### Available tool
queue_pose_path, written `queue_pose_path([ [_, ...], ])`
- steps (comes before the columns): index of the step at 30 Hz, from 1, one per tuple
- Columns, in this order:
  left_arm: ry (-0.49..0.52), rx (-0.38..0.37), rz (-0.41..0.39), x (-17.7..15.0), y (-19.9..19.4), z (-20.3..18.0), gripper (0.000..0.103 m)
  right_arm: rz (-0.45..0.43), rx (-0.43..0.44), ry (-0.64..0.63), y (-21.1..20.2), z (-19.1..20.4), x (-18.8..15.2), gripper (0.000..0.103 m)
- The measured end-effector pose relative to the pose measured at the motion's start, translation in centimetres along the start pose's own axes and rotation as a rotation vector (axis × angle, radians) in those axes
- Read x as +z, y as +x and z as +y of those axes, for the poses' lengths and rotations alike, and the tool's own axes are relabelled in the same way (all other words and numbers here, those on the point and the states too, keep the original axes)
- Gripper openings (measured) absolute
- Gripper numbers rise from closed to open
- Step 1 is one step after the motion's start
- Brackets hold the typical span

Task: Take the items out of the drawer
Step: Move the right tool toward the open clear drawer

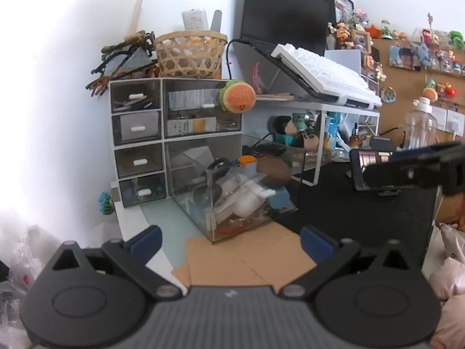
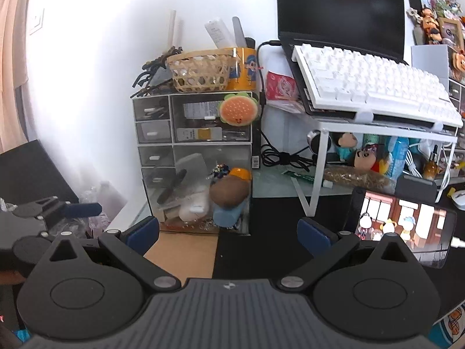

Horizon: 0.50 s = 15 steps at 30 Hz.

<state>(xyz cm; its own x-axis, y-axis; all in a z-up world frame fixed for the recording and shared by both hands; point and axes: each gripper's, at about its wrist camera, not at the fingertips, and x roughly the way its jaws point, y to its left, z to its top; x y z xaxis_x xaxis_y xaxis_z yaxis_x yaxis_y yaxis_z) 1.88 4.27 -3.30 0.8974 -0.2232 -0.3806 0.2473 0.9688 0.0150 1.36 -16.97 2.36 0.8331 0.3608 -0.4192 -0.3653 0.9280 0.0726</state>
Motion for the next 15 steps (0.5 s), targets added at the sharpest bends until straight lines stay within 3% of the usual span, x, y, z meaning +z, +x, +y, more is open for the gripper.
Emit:
queue_pose_path([
  [15, 0.094, -0.009, 0.028, -0.5, -0.3, 0.3, 0.103, -0.003, 0.007, -0.036, -2.1, 0.7, 1.3, 0.103],
])
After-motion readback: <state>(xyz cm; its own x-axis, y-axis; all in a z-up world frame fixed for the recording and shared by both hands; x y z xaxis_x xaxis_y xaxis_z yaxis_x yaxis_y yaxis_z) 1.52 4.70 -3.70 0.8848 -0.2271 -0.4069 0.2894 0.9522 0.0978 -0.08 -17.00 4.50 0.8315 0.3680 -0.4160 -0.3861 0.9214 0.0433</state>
